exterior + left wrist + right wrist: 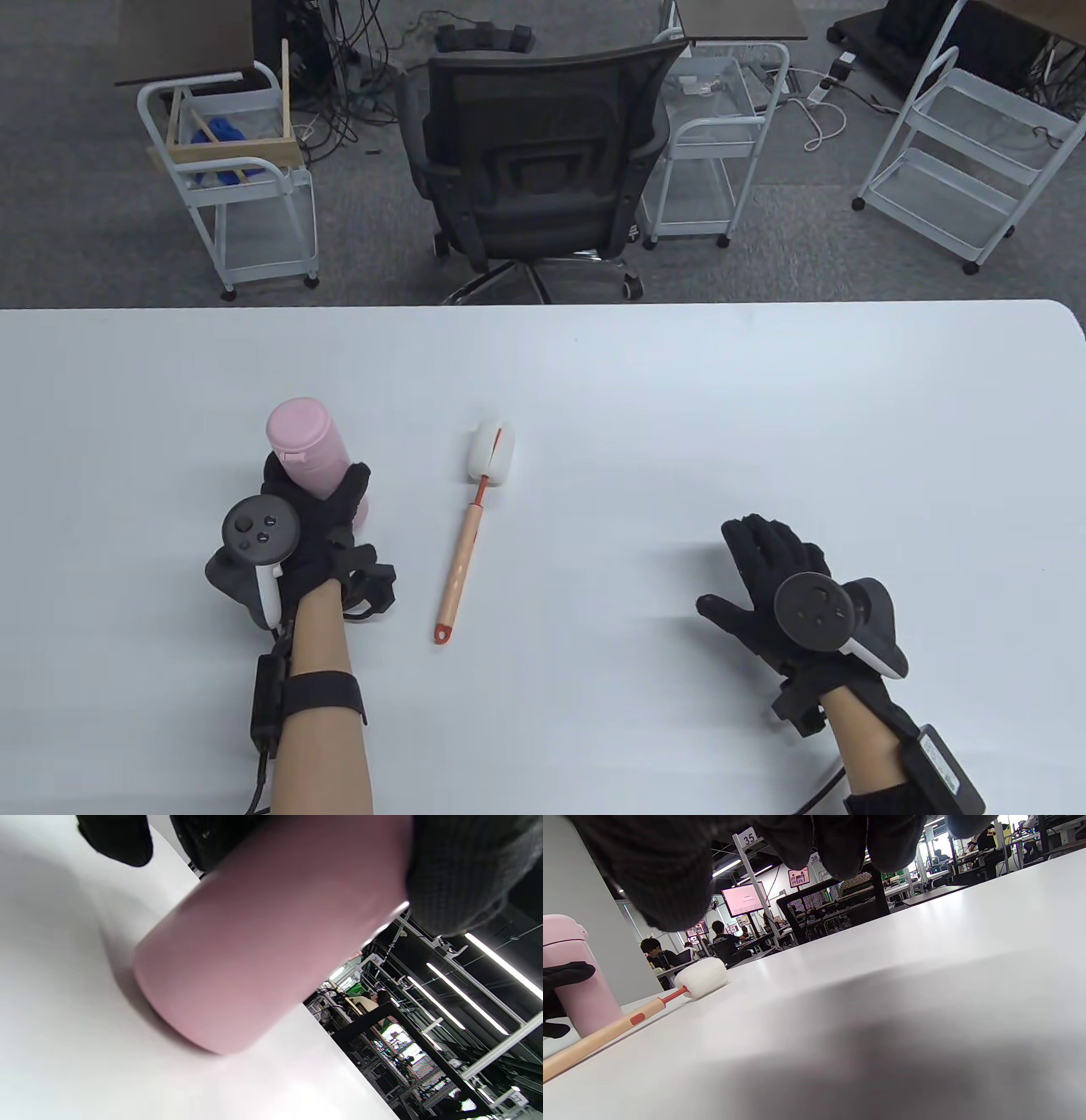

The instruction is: Insert cup brush into the thermos (Clean the thermos with cup brush)

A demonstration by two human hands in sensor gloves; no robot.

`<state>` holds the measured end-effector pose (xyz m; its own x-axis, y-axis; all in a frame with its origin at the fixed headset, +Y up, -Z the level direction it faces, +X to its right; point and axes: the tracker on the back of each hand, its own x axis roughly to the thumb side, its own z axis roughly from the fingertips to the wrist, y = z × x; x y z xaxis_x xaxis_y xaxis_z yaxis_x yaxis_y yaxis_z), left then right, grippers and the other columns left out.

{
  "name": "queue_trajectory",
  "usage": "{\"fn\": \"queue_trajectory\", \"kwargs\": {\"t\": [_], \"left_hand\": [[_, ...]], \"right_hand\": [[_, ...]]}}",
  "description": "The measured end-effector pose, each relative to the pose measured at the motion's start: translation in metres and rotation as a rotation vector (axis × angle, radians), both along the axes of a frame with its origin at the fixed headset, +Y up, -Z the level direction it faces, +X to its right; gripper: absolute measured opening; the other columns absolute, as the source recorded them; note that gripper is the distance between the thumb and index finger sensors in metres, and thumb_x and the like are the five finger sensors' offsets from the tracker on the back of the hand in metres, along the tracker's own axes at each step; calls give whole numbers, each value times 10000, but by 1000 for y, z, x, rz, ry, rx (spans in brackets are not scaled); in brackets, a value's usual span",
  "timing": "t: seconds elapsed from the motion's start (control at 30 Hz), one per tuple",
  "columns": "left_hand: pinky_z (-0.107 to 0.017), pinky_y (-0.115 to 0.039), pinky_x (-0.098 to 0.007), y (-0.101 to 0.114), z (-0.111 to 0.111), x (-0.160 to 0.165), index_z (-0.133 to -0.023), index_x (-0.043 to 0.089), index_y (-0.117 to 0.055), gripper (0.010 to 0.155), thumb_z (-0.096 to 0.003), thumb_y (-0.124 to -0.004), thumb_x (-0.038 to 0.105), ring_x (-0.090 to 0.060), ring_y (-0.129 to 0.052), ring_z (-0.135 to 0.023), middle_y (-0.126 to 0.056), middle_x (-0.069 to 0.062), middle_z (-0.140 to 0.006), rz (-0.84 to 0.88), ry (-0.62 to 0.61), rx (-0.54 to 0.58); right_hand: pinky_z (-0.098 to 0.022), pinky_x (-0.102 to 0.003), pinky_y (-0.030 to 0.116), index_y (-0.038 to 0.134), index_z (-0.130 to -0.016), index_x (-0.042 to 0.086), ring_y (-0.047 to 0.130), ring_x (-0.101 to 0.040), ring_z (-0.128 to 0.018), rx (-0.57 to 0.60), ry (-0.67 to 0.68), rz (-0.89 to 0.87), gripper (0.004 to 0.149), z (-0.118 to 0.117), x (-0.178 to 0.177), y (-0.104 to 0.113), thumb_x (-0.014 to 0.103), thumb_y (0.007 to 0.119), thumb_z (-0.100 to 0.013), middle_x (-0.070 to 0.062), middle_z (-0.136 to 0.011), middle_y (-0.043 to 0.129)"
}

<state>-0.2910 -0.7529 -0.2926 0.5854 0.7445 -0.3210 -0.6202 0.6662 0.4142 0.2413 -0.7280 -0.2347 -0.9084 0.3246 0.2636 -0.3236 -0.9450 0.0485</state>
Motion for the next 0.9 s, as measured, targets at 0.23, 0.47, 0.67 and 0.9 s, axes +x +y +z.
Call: {"fn": "queue_trajectory", "kwargs": {"t": [0.23,0.47,0.67,0.9], "left_hand": [[-703,-661,-623,19,24,10,-1103,40,-389,981,-425,-869,563,-507,-661,-1049,-546,-264,-1128,-5,-111,64],[-702,-685,-591,49,54,39,-1100,32,-389,981,-430,-864,568,-509,-682,-1030,-548,-277,-1117,14,-220,174],[-705,-681,-580,56,69,71,-1098,28,-394,975,-436,-858,573,-503,-698,-1019,-555,-279,-1112,-1,-284,212],[-688,-683,-599,45,71,98,-1094,35,-396,970,-438,-849,586,-521,-694,-997,-546,-302,-1106,-21,-372,216]], "right_hand": [[-711,-726,433,418,-1170,146,486,-541,-1102,-12,-1,-11,897,0,4,-1,638,778,-511,-227,-1198,454],[-710,-726,432,426,-1168,146,487,-542,-1100,-16,-2,-26,895,2,4,-1,640,777,-510,-227,-1197,454],[-710,-728,432,433,-1167,144,493,-549,-1095,-23,-4,-27,890,3,4,-2,637,777,-511,-227,-1196,460],[-689,-751,496,463,-1160,132,573,-673,-1010,19,-23,-32,899,5,0,-2,654,777,-500,-227,-1182,514]]}}
